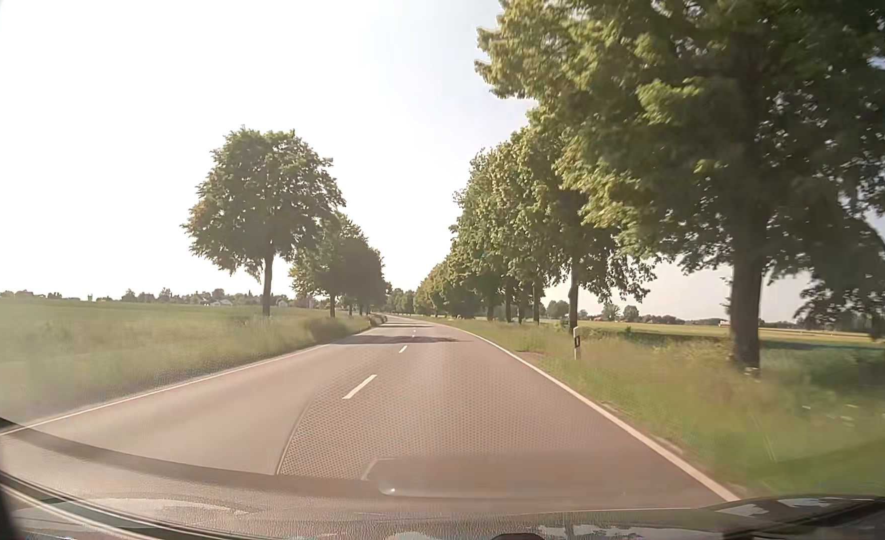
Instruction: Follow the waypoints while adhering to traffic rules and regulations
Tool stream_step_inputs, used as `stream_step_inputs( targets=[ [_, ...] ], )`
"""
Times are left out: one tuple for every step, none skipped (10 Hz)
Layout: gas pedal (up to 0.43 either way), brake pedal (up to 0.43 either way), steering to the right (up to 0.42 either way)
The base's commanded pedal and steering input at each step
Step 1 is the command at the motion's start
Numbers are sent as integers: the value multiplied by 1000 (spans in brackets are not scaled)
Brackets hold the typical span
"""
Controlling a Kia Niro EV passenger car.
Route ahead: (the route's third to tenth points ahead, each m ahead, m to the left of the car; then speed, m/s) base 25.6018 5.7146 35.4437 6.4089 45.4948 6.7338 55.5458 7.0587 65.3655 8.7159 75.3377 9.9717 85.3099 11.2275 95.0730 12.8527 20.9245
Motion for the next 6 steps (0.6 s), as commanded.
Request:
stream_step_inputs(
  targets=[
    [220,0,-15],
    [220,0,-15],
    [220,0,-15],
    [220,0,-15],
    [220,0,-15],
    [220,0,-15]
  ],
)
